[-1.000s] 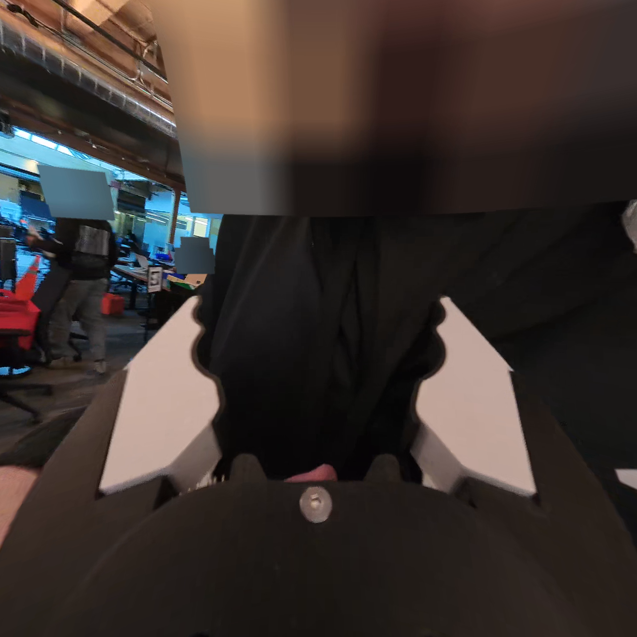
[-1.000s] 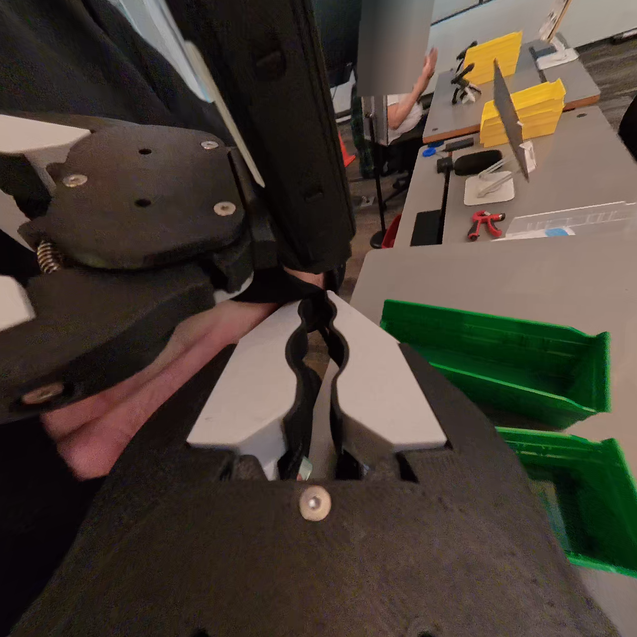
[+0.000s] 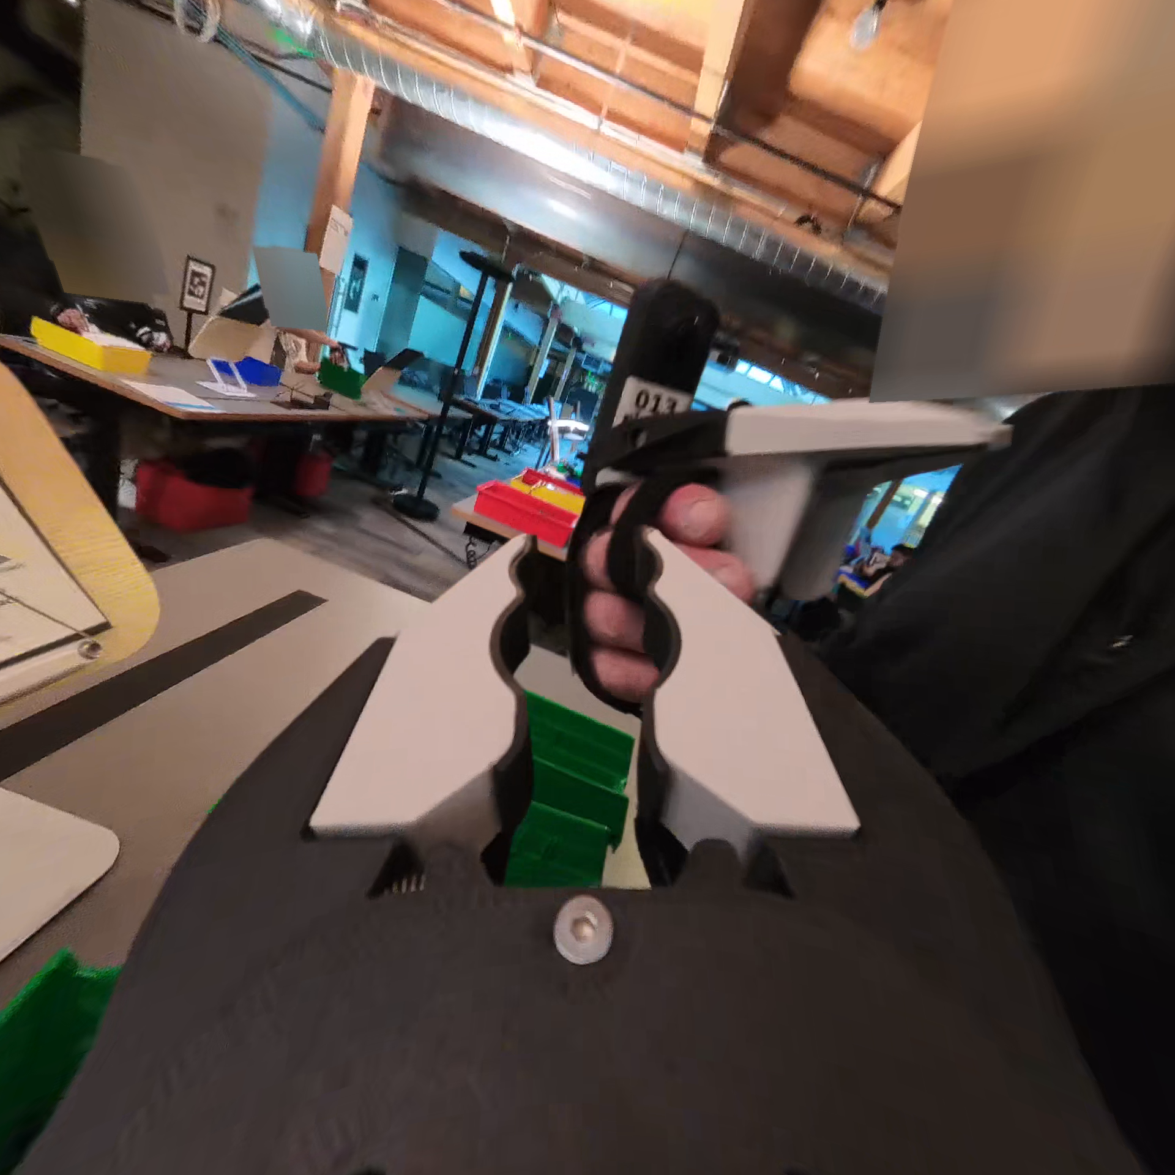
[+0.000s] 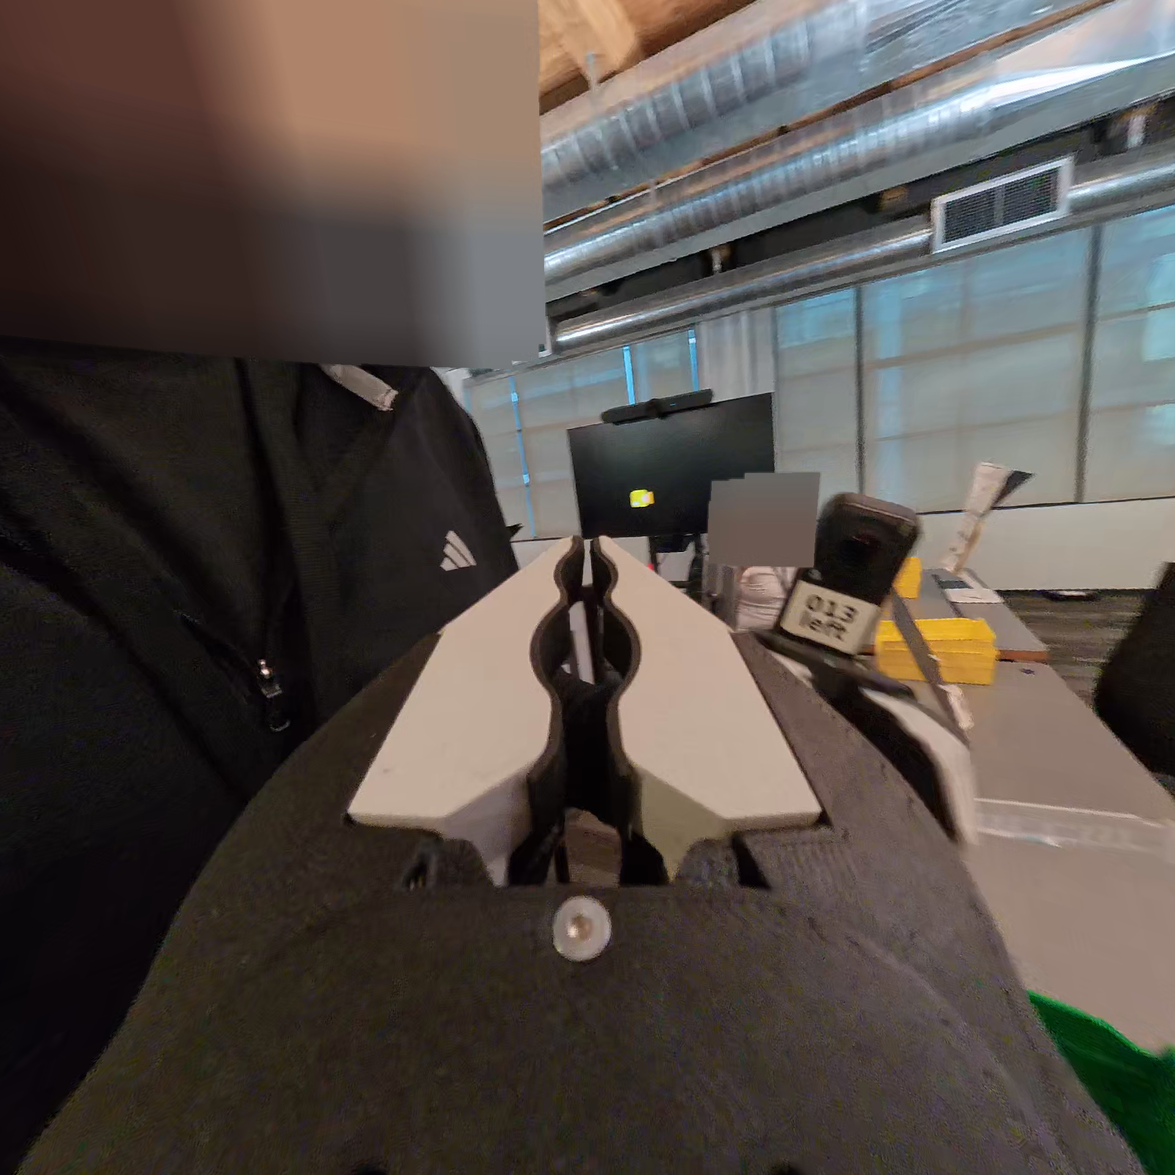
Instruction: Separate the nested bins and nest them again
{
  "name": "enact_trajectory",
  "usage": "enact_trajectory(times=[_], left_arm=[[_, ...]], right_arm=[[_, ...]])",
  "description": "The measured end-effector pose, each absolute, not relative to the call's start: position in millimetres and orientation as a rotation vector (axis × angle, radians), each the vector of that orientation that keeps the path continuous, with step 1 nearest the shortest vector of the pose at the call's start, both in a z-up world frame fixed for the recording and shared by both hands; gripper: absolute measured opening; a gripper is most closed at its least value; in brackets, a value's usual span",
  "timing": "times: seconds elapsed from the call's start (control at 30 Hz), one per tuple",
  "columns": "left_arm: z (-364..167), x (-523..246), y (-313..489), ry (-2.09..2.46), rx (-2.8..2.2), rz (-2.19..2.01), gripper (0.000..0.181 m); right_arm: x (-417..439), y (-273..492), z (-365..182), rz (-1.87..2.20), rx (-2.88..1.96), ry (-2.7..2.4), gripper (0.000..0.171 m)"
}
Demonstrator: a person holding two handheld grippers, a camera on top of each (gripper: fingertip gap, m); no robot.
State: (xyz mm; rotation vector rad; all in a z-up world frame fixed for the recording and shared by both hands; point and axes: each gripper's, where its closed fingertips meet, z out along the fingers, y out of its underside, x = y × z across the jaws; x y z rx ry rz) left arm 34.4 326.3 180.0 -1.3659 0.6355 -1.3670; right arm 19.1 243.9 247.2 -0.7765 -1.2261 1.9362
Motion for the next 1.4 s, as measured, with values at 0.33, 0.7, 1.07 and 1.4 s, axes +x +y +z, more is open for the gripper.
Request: enact_trajectory(times=[0.33, 0.7, 1.07, 1.4], left_arm=[[174.9, 63.5, 318.0, 0.661, -1.416, -1.388, 0.043], [148.9, 71.1, 305.8, 0.664, -1.527, -1.482, 0.058], [146.9, 85.6, 297.3, 0.803, -1.571, -1.320, 0.032], [168.5, 90.5, 277.9, 0.839, -1.482, -1.475, 0.004]], right_arm=[[9.1, 214.9, 243.9, 1.907, -0.769, -1.284, 0.021], [20.2, 204.1, 256.2, 1.952, -0.683, -1.266, 0.024], [8.1, 176.3, 260.1, 1.981, -0.657, -1.333, 0.049], [12.7, 148.5, 283.9, 2.056, -0.468, -1.390, 0.092]])
